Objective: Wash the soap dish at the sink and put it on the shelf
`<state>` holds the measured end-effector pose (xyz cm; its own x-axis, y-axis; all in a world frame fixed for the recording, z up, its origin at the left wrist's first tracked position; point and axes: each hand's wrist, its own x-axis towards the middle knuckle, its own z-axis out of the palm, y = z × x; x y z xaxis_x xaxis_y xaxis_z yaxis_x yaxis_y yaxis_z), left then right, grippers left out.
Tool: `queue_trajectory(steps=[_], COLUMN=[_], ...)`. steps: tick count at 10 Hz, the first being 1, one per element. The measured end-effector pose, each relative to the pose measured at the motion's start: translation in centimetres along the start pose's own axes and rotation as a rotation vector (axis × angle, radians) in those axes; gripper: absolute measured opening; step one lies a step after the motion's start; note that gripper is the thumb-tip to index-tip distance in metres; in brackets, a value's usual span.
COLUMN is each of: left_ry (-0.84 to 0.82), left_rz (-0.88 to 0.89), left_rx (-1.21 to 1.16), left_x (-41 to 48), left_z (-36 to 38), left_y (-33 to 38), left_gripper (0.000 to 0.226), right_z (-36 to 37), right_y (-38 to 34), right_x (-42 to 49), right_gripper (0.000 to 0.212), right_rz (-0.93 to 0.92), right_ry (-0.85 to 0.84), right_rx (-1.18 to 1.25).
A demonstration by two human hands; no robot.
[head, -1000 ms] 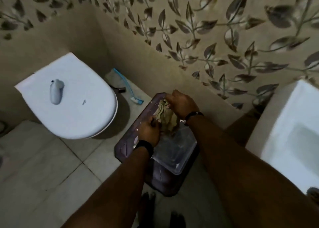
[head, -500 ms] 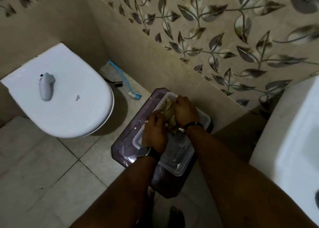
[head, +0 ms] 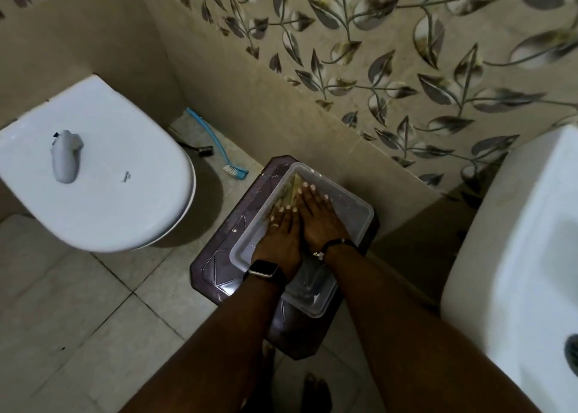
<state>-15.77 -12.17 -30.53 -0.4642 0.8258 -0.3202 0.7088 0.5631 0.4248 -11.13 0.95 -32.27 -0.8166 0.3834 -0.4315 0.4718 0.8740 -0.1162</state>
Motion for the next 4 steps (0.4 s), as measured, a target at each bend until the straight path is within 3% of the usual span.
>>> queue_trajectory(steps=[2, 4], left_ry=[0.055, 0.133], left_rz=[0.015, 0.076], left_rx=[-0.088, -0.166], left_x=[-0.8, -3.0], left_z=[-1.0, -5.7], left_y=[0.2, 1.5], left_gripper=[0.064, 0.067], right_z=[-1.8, -7.5], right_y=[-0.4, -1.5], right_x=[-0.6, -3.4], right_gripper=[0.061, 0.065], right_rz=[-0.037, -0.158], right_ry=[-0.014, 0.132], right_rx=[-0.018, -0.041])
